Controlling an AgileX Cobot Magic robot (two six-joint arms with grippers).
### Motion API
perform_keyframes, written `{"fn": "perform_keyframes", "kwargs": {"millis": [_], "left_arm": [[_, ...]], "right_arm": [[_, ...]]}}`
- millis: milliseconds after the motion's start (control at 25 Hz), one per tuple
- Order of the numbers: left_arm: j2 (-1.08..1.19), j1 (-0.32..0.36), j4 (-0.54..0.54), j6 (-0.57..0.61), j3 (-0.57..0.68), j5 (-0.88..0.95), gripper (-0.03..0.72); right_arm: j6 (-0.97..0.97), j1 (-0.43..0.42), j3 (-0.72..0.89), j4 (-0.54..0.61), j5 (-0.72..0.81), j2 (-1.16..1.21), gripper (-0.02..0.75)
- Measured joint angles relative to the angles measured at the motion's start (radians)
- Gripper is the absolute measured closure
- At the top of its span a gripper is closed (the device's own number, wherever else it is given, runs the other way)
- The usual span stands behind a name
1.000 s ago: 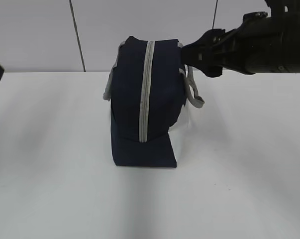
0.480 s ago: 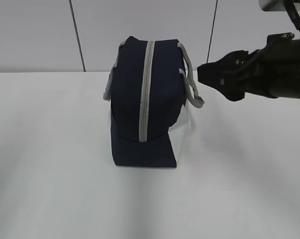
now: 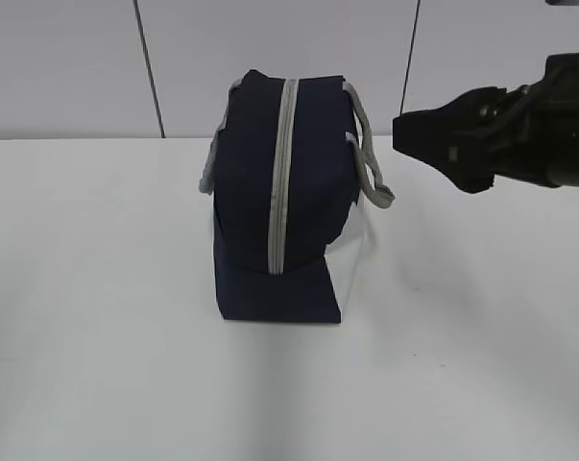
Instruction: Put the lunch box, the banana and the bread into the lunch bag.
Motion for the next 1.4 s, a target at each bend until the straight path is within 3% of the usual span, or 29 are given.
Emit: {"fn": "perform_keyframes", "kwargs": {"millis": [680,800,920,1280,1400], "left_arm": [[-0.039,0.000,0.000,0.000,0.001,-0.009,0.355],[-0.039,0.000,0.000,0.000,0.001,-0.009,0.367],[-0.039,0.000,0.000,0.000,0.001,-0.009,0.371],[-0.039,0.000,0.000,0.000,0.001,-0.009,0.398],[-0.039,0.000,-0.001,0.000,0.001,-0.010,0.401]], "right_arm": [[0.007,0.000,0.176,0.004,0.104,-0.158,0.228],[-0.143,0.000,0.183,0.113,0.106,-0.158,0.228],[-0.453,0.000,0.201,0.420,0.133,-0.158,0.228],[-1.848,0.000,0.159,1.754,0.441,-0.158,0.228],[-2.129,0.000,0.130,2.020,0.512,-0.172,0.228]]}}
